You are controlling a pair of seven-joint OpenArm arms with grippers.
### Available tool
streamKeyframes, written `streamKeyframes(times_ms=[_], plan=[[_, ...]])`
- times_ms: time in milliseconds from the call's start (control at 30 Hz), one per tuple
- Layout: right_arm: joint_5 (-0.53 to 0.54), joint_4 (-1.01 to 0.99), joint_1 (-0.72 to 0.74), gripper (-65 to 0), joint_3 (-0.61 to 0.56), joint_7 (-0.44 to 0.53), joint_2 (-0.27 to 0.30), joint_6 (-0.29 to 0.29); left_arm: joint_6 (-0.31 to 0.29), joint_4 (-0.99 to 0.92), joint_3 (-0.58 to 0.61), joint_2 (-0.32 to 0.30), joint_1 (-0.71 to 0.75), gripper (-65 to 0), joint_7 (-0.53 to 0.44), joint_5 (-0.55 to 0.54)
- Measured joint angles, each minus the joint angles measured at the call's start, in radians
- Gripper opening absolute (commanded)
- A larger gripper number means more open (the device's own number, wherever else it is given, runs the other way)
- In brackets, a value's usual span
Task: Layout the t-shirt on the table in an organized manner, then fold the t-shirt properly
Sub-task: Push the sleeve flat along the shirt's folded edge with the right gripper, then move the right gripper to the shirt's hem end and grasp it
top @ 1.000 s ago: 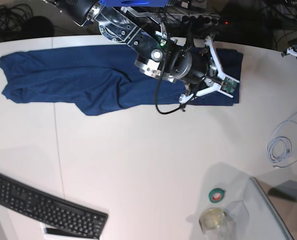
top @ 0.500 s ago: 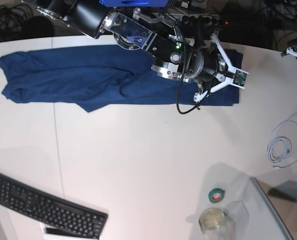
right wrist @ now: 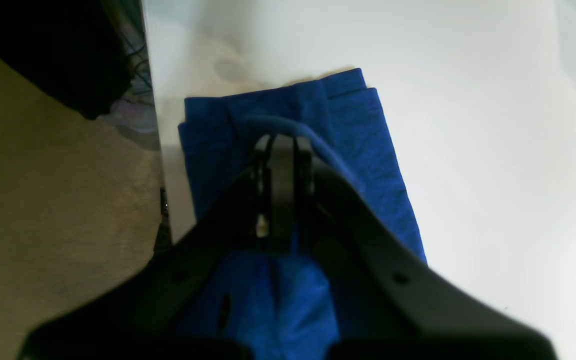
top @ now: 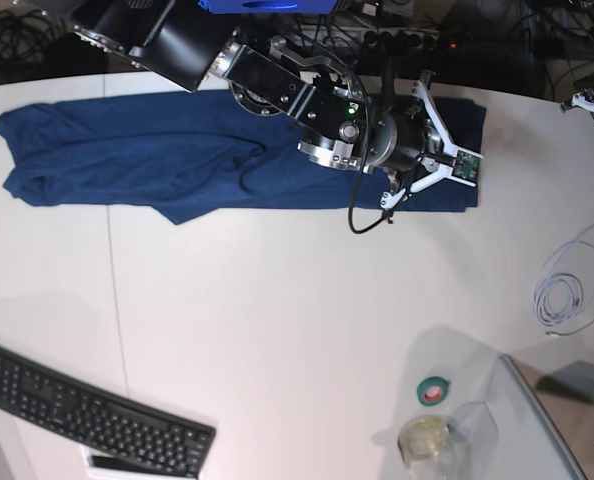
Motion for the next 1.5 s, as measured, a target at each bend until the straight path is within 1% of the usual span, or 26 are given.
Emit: streamKeyframes(times_ms=[167,200,233,267,333,367,433,467,533,567,633,767,800,900,967,1067,1167,1233,1300,1400,1433,1467,1500], plan=[[0.0,-0.002,0.006,-63.2,0.0,0.005,0.002,0.0,0.0,0.0,0.0,0.0,0.0,-65.0,0.0,0.0],[0.0,-0.002,0.012,-62.1,0.0,0.005,0.0,0.0,0.0,0.0,0.0,0.0,0.0,-65.0,0.0,0.0],[0.0,-0.002,0.018,-59.3,0.0,0.006,0.0,-0.002,0.0,0.0,0.0,0.0,0.0,-65.0,0.0,0.0],[0.003,-0.002,0.026,-54.9,0.0,0.008,0.0,-0.03,0.0,0.0,0.0,0.0,0.0,-65.0,0.0,0.0],[0.001,-0.002,0.034,-44.3,0.0,0.009,0.0,-0.13,0.0,0.0,0.0,0.001,0.0,-65.0,0.0,0.0],[-0.001,-0.001,0.039,-38.9,0.0,0.006,0.001,-0.166,0.0,0.0,0.0,0.0,0.0,-65.0,0.0,0.0],[0.003,0.019,0.04,-30.5,0.002,-0.006,0.005,-0.218,0.0,0.0,0.0,0.0,0.0,-65.0,0.0,0.0],[0.003,0.045,0.038,-28.2,0.005,-0.007,0.008,-0.226,0.0,0.0,0.0,0.0,-0.001,-65.0,0.0,0.0],[0.011,0.122,0.013,-28.2,0.059,-0.023,0.017,-0.226,0.0,0.0,0.0,0.002,-0.004,-65.0,0.0,-0.001],[0.013,0.167,-0.002,-28.2,0.092,-0.047,0.029,-0.227,0.0,0.0,0.0,0.002,-0.006,-65.0,0.0,-0.001],[0.011,0.266,-0.042,-28.2,0.193,-0.126,0.064,-0.226,0.0,0.0,0.0,0.001,-0.005,-65.0,-0.001,-0.001],[-0.007,0.43,-0.145,-28.2,0.502,-0.357,0.131,-0.24,0.0,0.0,0.0,0.003,-0.006,-65.0,0.0,-0.001],[-0.009,0.456,-0.167,-28.2,0.577,-0.431,0.13,-0.24,0.0,0.0,0.0,0.002,-0.006,-65.0,0.0,0.0],[-0.005,0.469,-0.189,-28.2,0.767,-0.559,0.124,-0.241,0.0,0.0,0.004,0.003,-0.006,-65.0,0.0,-0.004],[0.0,0.429,-0.185,-28.2,0.838,-0.542,0.118,-0.243,0.0,0.0,0.006,0.002,-0.007,-65.0,0.0,-0.004],[0.004,0.323,-0.154,-28.2,0.906,-0.539,0.124,-0.232,0.0,0.0,0.007,0.003,-0.024,-65.0,0.0,-0.004],[-0.006,0.19,-0.117,-28.2,0.928,-0.509,0.129,-0.233,0.0,0.0,0.01,0.002,-0.036,-65.0,0.0,-0.005],[0.004,0.121,-0.116,-28.2,0.927,-0.438,0.127,-0.23,0.0,0.0,0.01,0.003,-0.034,-65.0,0.0,-0.007],[0.005,0.051,-0.114,-28.2,0.925,-0.404,0.123,-0.228,0.0,-0.001,0.01,0.003,-0.031,-65.0,0.0,-0.006],[0.005,-0.023,-0.105,-28.4,0.928,-0.375,0.122,-0.229,0.0,-0.001,0.009,0.002,-0.031,-65.0,0.0,-0.004],[0.008,-0.043,-0.098,-29.4,0.929,-0.365,0.122,-0.229,0.0,-0.001,0.009,0.003,-0.031,-65.0,0.0,-0.003],[0.011,-0.055,-0.092,-32.3,0.93,-0.349,0.128,-0.229,0.0,-0.001,0.008,0.003,-0.031,-65.0,0.0,-0.003],[0.01,-0.064,-0.087,-37.8,0.929,-0.333,0.133,-0.229,0.0,-0.001,0.008,0.003,-0.028,-65.0,0.0,-0.003]])
